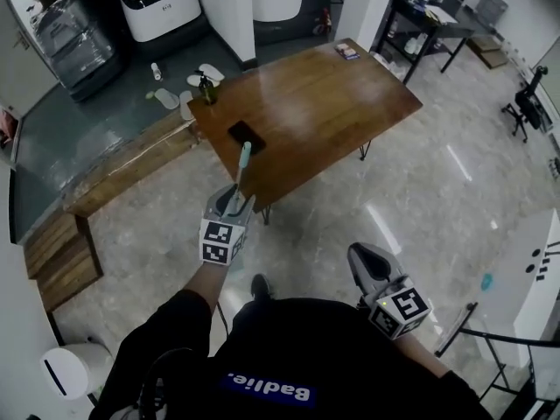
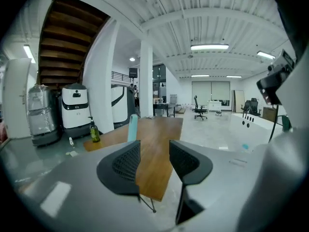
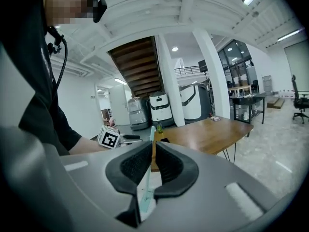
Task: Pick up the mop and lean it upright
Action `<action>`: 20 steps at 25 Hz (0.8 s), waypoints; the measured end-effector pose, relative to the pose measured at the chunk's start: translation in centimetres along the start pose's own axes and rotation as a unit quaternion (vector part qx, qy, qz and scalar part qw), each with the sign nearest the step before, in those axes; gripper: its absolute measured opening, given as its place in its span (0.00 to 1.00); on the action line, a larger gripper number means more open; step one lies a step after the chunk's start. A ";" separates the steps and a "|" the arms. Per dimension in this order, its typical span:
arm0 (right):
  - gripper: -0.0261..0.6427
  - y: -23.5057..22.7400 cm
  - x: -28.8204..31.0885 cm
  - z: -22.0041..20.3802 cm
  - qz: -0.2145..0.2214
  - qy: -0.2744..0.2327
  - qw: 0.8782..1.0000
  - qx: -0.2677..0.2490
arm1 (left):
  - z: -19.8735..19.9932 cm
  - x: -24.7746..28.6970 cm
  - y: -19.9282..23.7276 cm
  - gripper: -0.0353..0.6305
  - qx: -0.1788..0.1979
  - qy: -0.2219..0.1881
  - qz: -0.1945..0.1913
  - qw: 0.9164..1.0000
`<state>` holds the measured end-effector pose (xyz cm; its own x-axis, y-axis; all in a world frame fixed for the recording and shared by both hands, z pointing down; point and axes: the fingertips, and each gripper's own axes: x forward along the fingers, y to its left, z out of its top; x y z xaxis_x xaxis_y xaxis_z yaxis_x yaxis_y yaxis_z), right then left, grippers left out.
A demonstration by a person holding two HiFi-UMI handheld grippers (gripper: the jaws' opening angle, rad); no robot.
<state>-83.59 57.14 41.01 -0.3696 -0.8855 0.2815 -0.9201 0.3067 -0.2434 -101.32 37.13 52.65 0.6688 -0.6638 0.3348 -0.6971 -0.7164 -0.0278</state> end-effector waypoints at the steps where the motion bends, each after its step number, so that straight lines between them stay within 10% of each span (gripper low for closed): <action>1: 0.09 -0.3 0.2 -0.3 -0.011 0.009 1.000 -0.008 | -1.1 1.2 0.7 0.34 0.007 0.013 -0.002 1.000; 20: 0.13 -0.2 -0.1 -2.6 -0.159 0.082 0.984 0.006 | -11.0 12.9 5.5 0.33 0.022 0.121 -0.057 0.991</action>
<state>-83.70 58.11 43.48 -0.0811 -0.8671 0.4915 -0.9914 0.0191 -0.1298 -99.37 26.97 67.18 0.6573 -0.5105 0.5544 -0.6053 -0.7959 -0.0152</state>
